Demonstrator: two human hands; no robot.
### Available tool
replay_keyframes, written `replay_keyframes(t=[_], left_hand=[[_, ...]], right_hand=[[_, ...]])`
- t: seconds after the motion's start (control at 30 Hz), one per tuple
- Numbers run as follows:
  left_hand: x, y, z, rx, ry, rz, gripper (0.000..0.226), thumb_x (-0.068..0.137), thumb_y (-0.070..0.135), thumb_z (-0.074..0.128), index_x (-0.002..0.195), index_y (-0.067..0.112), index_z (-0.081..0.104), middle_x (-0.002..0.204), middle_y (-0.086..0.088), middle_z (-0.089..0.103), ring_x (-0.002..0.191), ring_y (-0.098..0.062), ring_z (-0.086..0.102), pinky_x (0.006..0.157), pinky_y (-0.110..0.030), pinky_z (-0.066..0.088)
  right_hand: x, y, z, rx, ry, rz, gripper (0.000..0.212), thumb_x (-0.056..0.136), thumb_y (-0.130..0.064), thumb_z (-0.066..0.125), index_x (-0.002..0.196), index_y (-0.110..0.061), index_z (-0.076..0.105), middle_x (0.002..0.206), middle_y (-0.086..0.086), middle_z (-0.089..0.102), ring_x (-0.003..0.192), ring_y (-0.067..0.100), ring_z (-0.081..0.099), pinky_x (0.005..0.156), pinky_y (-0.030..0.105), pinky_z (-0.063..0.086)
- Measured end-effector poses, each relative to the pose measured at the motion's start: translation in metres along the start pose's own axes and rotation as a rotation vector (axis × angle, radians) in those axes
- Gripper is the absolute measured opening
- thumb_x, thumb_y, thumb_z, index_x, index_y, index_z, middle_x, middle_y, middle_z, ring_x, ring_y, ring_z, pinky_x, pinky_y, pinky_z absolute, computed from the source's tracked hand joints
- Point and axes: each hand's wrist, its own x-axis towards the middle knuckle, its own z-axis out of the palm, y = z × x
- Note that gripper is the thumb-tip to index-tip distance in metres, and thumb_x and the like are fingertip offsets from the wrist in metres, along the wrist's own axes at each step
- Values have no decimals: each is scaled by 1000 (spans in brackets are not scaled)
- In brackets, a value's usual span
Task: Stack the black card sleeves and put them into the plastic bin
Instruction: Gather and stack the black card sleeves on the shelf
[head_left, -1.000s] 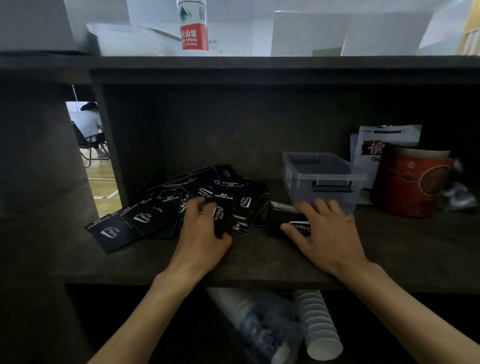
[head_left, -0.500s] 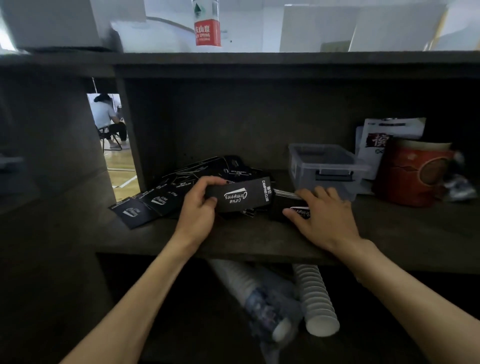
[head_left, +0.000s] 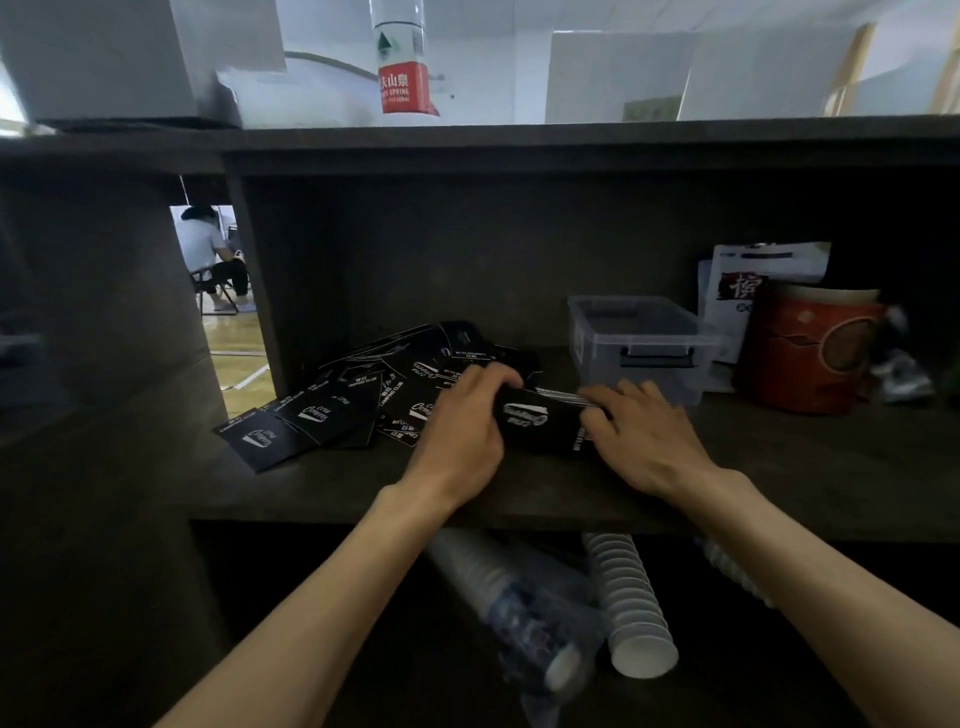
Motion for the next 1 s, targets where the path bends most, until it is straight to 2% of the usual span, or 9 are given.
replay_keyframes(t=[0.1, 0.17, 0.27, 0.37, 0.43, 0.57, 0.73, 0.9, 1.0], left_hand=[[2, 9, 23, 117, -122, 19, 61, 82, -6, 48, 137, 20, 47, 132, -6, 54, 120, -27, 51, 105, -42, 38], [0, 10, 35, 208, -226, 20, 73, 84, -3, 48, 152, 17, 29, 155, -9, 34, 141, -24, 32, 118, -39, 22], [-1, 8, 39, 235, -277, 31, 69, 94, 8, 43, 156, 15, 13, 163, -9, 16, 148, -22, 17, 121, -35, 11], [0, 1, 23, 118, -103, -90, 56, 100, 22, 45, 153, 14, 27, 154, -9, 37, 140, -22, 34, 115, -30, 22], [1, -15, 8, 266, 13, -229, 58, 97, 34, 51, 148, 14, 34, 144, -10, 48, 130, -26, 44, 109, -35, 30], [-12, -33, -5, 583, -145, -403, 61, 89, 55, 56, 138, 18, 47, 132, -7, 57, 125, -28, 44, 104, -39, 32], [-23, -15, -9, 600, 56, -153, 19, 90, 38, 65, 99, 24, 73, 90, -3, 71, 90, -25, 61, 79, -36, 46], [-30, -9, -19, 288, 211, -95, 14, 97, 27, 58, 98, 20, 70, 97, 5, 71, 81, -19, 68, 70, -36, 55], [-27, -1, -28, 75, 318, -65, 11, 94, 23, 63, 92, 17, 71, 89, 9, 67, 79, -4, 62, 74, -20, 49]], right_hand=[[1, -3, 2, -71, 6, -18, 54, 93, -57, 31, 142, -37, 39, 129, -3, 50, 121, 20, 38, 98, 50, 38], [2, -4, 4, -126, -7, -39, 57, 92, -59, 34, 144, -37, 34, 134, -3, 47, 124, 22, 37, 99, 51, 39], [4, -7, 7, -164, -22, -26, 58, 92, -61, 33, 145, -36, 31, 139, -2, 43, 128, 24, 35, 99, 53, 37], [-1, -10, 15, -221, 76, -38, 58, 92, -66, 30, 141, -35, 35, 134, -2, 46, 125, 24, 38, 95, 53, 40], [-6, -11, 21, -249, 171, -50, 58, 92, -67, 29, 138, -34, 40, 128, -2, 50, 119, 24, 41, 90, 49, 43], [-9, -11, 25, -244, 241, -48, 57, 92, -67, 30, 134, -32, 46, 121, -2, 54, 114, 23, 45, 85, 46, 46], [-11, -11, 24, -228, 255, -44, 57, 92, -67, 32, 133, -31, 48, 119, -2, 55, 113, 23, 46, 84, 46, 46], [-11, -13, 23, -225, 248, -36, 56, 92, -67, 32, 133, -32, 48, 119, -3, 55, 113, 22, 46, 85, 45, 45], [-12, -12, 23, -224, 245, -37, 56, 92, -67, 33, 132, -32, 48, 119, -3, 55, 113, 22, 46, 84, 45, 45]])
